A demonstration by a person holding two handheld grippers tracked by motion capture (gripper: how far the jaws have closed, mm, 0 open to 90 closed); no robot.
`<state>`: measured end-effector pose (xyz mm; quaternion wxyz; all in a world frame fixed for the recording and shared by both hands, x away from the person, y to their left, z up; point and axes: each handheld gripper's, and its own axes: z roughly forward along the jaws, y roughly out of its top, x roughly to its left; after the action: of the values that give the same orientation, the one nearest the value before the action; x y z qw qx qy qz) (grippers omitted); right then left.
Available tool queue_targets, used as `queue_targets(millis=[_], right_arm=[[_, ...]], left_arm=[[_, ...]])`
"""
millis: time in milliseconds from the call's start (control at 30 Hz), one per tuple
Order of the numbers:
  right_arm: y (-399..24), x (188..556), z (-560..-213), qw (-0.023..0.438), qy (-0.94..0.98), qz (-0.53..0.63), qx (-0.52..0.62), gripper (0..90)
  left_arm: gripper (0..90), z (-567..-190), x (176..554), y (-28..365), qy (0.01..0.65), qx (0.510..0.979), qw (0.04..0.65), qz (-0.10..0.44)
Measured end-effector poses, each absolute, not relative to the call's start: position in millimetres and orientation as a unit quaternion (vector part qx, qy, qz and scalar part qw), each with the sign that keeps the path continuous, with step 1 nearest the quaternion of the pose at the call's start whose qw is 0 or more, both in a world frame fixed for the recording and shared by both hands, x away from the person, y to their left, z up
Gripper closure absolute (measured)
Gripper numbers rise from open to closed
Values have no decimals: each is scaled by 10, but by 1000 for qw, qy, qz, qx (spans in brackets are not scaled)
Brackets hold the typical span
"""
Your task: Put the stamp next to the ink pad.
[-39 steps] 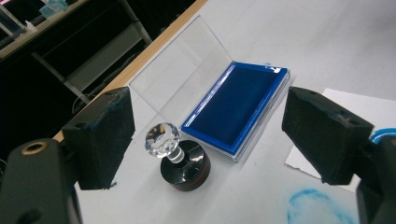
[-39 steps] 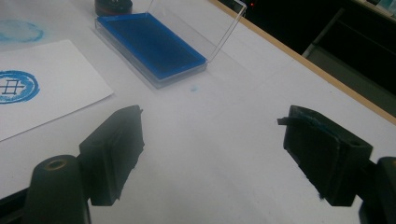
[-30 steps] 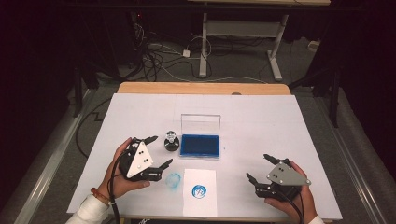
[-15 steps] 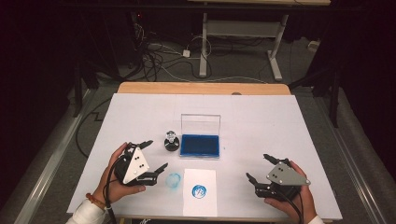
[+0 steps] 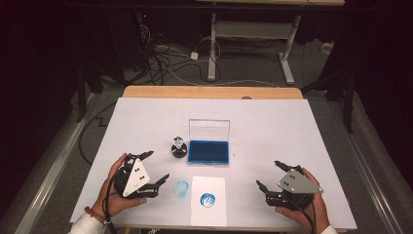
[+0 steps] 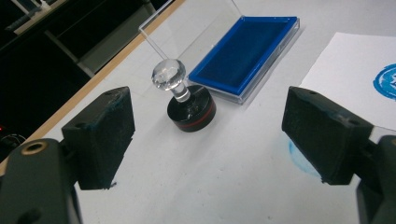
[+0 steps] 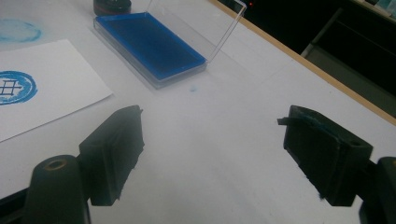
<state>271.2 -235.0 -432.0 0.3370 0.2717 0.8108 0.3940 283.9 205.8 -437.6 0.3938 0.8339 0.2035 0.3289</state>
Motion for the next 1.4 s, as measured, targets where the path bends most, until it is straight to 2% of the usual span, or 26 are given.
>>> queue_targets(millis=[500, 1000, 1400], right_arm=[[-2365, 2729, -4325, 338, 809, 394, 277, 201], [-2395, 2746, -4336, 337, 807, 395, 281, 201], [-2376, 2758, -4328, 338, 809, 396, 272, 201]], left_arm=[[166, -4563, 2798, 2182, 225, 840, 367, 330], [166, -4809, 2776, 2360, 254, 856, 341, 294], [166, -4792, 2743, 2360, 255, 856, 342, 293]])
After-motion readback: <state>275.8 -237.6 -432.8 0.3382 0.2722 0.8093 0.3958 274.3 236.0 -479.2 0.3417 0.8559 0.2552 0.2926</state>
